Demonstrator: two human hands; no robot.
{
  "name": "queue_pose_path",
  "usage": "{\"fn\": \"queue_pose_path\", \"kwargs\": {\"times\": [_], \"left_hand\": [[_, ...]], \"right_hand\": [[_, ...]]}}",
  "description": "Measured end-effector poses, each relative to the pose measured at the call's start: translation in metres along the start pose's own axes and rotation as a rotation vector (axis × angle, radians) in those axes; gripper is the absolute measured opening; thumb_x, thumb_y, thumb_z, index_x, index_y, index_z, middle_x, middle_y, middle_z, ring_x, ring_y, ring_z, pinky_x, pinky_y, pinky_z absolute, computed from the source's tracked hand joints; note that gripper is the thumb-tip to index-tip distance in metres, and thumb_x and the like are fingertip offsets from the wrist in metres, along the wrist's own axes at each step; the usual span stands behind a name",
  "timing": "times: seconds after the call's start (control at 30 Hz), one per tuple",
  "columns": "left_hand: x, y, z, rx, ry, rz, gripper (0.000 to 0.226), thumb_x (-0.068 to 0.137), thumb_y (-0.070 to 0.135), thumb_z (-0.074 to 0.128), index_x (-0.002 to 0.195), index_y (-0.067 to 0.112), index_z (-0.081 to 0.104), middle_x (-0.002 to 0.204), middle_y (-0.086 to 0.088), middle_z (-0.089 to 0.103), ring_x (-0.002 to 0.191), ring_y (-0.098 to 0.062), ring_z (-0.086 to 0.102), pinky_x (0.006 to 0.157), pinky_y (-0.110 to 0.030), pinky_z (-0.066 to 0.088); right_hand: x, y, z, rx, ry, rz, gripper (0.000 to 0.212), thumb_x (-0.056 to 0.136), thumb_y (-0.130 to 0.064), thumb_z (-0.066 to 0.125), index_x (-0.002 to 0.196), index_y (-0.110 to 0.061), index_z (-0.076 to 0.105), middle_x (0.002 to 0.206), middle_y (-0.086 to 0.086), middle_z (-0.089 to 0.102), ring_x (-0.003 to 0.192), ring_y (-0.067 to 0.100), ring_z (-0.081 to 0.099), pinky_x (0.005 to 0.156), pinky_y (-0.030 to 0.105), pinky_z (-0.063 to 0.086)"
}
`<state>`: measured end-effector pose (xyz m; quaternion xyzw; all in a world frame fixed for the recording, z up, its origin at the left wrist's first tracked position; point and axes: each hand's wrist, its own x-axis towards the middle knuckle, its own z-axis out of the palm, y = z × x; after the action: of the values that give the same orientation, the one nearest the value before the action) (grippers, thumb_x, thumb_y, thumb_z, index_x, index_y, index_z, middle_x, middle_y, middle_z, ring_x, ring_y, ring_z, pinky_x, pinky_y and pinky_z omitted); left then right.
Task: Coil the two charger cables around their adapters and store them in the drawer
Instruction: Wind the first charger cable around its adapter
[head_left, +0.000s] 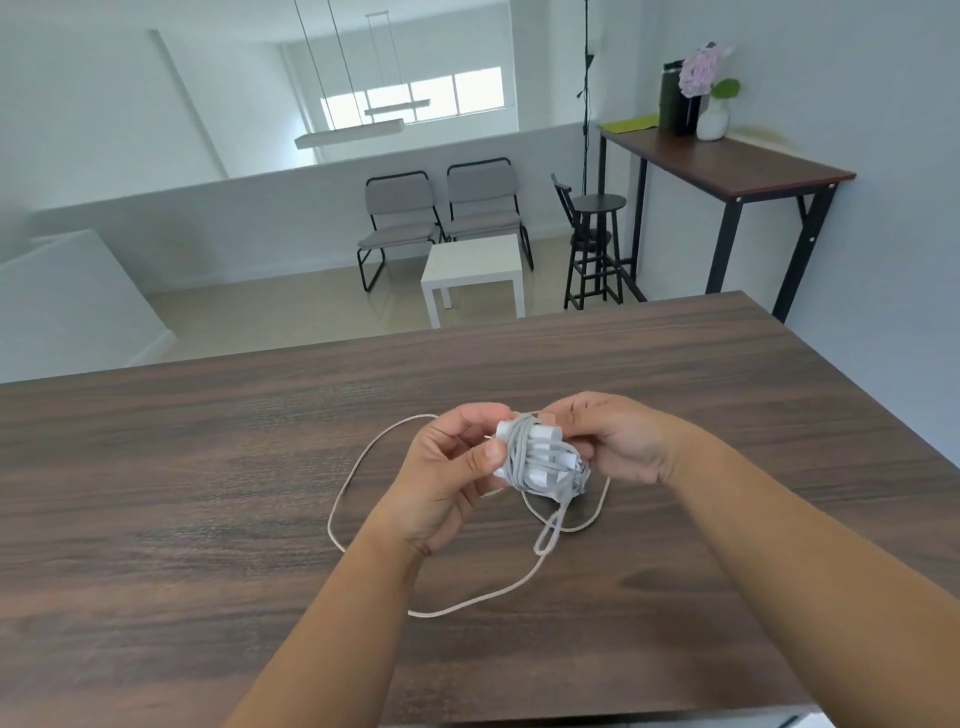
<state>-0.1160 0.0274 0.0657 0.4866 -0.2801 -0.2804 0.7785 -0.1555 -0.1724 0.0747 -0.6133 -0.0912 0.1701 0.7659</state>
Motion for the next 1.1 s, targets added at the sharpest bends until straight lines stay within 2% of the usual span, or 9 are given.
{"fn": "queue_pose_path", "kwargs": {"times": [0.07, 0.13, 0.23, 0.4, 0.5, 0.67, 0.8, 0.9, 1.1], "left_hand": [[0.004, -0.001, 0.002, -0.081, 0.032, 0.006, 0.045, 0.052, 0.033, 0.095, 0.092, 0.022, 0.077, 0.094, -0.003, 0.075, 0.077, -0.015, 0.071, 0.060, -0.024, 0.059], [0.007, -0.002, 0.004, -0.149, 0.062, 0.017, 0.047, 0.048, 0.033, 0.096, 0.091, 0.022, 0.078, 0.092, -0.003, 0.076, 0.077, -0.014, 0.072, 0.058, -0.023, 0.059], [0.010, -0.002, 0.008, -0.240, 0.141, 0.045, 0.051, 0.043, 0.031, 0.098, 0.089, 0.020, 0.079, 0.090, -0.005, 0.076, 0.073, -0.015, 0.073, 0.057, -0.022, 0.058], [0.018, -0.009, 0.013, -0.328, 0.269, 0.049, 0.070, 0.038, 0.032, 0.099, 0.100, 0.011, 0.074, 0.100, -0.008, 0.074, 0.081, -0.016, 0.073, 0.060, -0.023, 0.059], [0.019, -0.006, 0.015, -0.310, 0.233, 0.020, 0.064, 0.040, 0.031, 0.098, 0.098, 0.012, 0.077, 0.099, -0.008, 0.075, 0.081, -0.017, 0.073, 0.062, -0.025, 0.060], [0.012, -0.005, 0.008, -0.107, 0.241, 0.016, 0.031, 0.060, 0.011, 0.087, 0.089, 0.020, 0.080, 0.089, -0.003, 0.074, 0.078, -0.015, 0.071, 0.064, -0.026, 0.060], [0.004, -0.005, 0.008, 0.053, 0.178, 0.008, 0.031, 0.065, -0.001, 0.082, 0.088, 0.020, 0.079, 0.089, -0.003, 0.076, 0.079, -0.015, 0.071, 0.066, -0.028, 0.058], [-0.001, -0.003, 0.006, 0.142, 0.087, 0.034, 0.033, 0.062, 0.006, 0.086, 0.091, 0.018, 0.079, 0.087, -0.004, 0.076, 0.077, -0.015, 0.070, 0.067, -0.028, 0.057], [-0.004, -0.003, -0.007, 0.560, -0.028, 0.053, 0.031, 0.069, 0.017, 0.084, 0.099, 0.021, 0.077, 0.090, -0.017, 0.062, 0.084, -0.025, 0.054, 0.079, -0.032, 0.048]], "right_hand": [[0.004, 0.013, 0.006, 0.153, -0.022, -0.014, 0.021, 0.083, -0.023, 0.062, 0.095, -0.010, 0.074, 0.073, 0.004, 0.066, 0.064, 0.012, 0.058, 0.068, 0.027, 0.044], [0.008, 0.024, 0.012, 0.259, 0.031, -0.027, 0.028, 0.087, -0.020, 0.053, 0.107, -0.005, 0.066, 0.070, 0.001, 0.065, 0.056, 0.008, 0.051, 0.063, 0.022, 0.043], [0.012, 0.037, 0.020, 0.239, 0.189, -0.091, 0.016, 0.091, -0.023, 0.056, 0.095, -0.010, 0.064, 0.048, -0.005, 0.044, 0.047, 0.007, 0.038, 0.052, 0.021, 0.036], [0.016, 0.043, 0.035, -0.033, 0.529, -0.258, 0.020, 0.095, -0.016, 0.056, 0.083, -0.024, 0.071, 0.048, 0.003, 0.046, 0.045, 0.010, 0.034, 0.046, 0.020, 0.028], [0.023, 0.043, 0.029, -0.101, 0.695, -0.236, 0.015, 0.086, -0.005, 0.061, 0.079, -0.011, 0.072, 0.058, 0.015, 0.043, 0.054, 0.023, 0.035, 0.057, 0.035, 0.035], [0.015, 0.032, 0.023, -0.152, 0.591, -0.098, 0.028, 0.058, -0.022, 0.089, 0.083, -0.017, 0.078, 0.080, 0.018, 0.066, 0.069, 0.021, 0.051, 0.064, 0.037, 0.044], [0.011, 0.033, 0.013, -0.273, 0.627, -0.114, 0.007, 0.074, 0.004, 0.074, 0.074, 0.007, 0.068, 0.067, 0.011, 0.061, 0.058, 0.013, 0.054, 0.055, 0.025, 0.044], [0.009, 0.035, 0.008, -0.216, 0.610, -0.041, 0.012, 0.083, 0.005, 0.062, 0.075, 0.014, 0.062, 0.066, 0.014, 0.058, 0.055, 0.015, 0.051, 0.052, 0.024, 0.039], [-0.001, 0.041, 0.016, -0.101, 0.580, 0.012, 0.033, 0.087, -0.012, 0.066, 0.057, -0.006, 0.053, 0.041, 0.000, 0.044, 0.033, 0.005, 0.034, 0.034, 0.016, 0.027]]}}
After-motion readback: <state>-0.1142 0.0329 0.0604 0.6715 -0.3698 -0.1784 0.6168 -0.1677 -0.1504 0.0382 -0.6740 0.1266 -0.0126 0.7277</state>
